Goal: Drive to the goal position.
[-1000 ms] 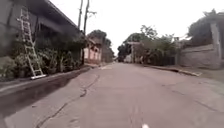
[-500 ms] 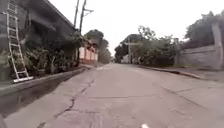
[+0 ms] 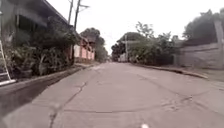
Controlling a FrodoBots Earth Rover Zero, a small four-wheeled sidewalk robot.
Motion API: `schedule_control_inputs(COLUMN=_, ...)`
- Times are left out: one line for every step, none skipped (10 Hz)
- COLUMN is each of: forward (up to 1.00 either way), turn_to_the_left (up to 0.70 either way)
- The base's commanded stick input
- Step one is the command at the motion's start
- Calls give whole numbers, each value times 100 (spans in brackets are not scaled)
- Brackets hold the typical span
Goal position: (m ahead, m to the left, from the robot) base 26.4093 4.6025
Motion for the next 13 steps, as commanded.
schedule_control_inputs(forward=100, turn_to_the_left=0)
schedule_control_inputs(forward=100, turn_to_the_left=0)
schedule_control_inputs(forward=100, turn_to_the_left=0)
schedule_control_inputs(forward=100, turn_to_the_left=0)
schedule_control_inputs(forward=100, turn_to_the_left=0)
schedule_control_inputs(forward=100, turn_to_the_left=0)
schedule_control_inputs(forward=100, turn_to_the_left=0)
schedule_control_inputs(forward=100, turn_to_the_left=0)
schedule_control_inputs(forward=100, turn_to_the_left=0)
schedule_control_inputs(forward=100, turn_to_the_left=0)
schedule_control_inputs(forward=100, turn_to_the_left=0)
schedule_control_inputs(forward=100, turn_to_the_left=0)
schedule_control_inputs(forward=100, turn_to_the_left=0)
